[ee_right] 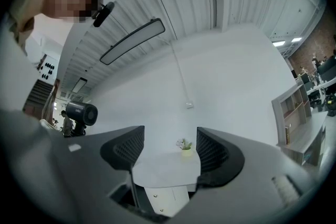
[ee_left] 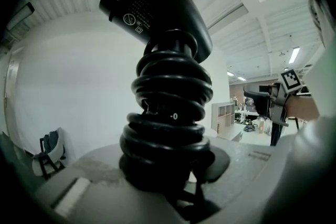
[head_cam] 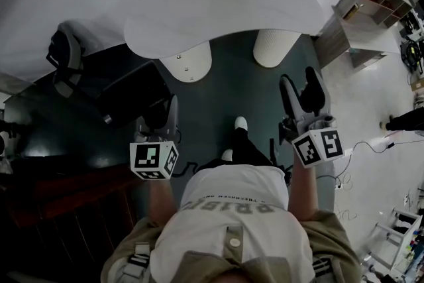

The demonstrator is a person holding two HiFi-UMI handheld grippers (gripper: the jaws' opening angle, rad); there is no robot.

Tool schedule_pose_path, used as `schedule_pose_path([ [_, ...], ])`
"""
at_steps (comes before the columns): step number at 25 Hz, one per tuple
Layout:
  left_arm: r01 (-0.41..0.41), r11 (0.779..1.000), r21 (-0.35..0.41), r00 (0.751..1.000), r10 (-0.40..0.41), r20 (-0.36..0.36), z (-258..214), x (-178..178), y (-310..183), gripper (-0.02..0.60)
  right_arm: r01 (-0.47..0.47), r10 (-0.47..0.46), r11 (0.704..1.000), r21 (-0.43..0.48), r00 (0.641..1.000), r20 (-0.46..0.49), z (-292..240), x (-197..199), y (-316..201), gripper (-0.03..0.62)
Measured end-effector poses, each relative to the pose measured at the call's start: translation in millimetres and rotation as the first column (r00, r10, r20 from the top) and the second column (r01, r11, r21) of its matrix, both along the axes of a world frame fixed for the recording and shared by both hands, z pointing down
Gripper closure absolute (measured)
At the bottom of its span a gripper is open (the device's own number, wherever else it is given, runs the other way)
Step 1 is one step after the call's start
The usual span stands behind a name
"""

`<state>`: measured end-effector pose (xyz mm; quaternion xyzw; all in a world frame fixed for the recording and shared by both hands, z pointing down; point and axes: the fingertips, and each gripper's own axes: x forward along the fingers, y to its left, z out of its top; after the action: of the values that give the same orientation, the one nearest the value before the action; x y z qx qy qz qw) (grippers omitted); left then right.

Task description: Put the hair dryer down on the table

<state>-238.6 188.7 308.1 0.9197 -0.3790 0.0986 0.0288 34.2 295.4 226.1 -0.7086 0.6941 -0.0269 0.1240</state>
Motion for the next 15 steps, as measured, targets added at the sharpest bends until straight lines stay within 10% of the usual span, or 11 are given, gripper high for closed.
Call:
schedule_pose_path([
  [15, 0.019, 0.999, 0.030, 1.000, -0.019, -0.003, -6, 55, -70, 0.477, 0.007, -0.006, 1.000, -0.024, 0.999, 0.045, 21, 72, -71, 0.295],
])
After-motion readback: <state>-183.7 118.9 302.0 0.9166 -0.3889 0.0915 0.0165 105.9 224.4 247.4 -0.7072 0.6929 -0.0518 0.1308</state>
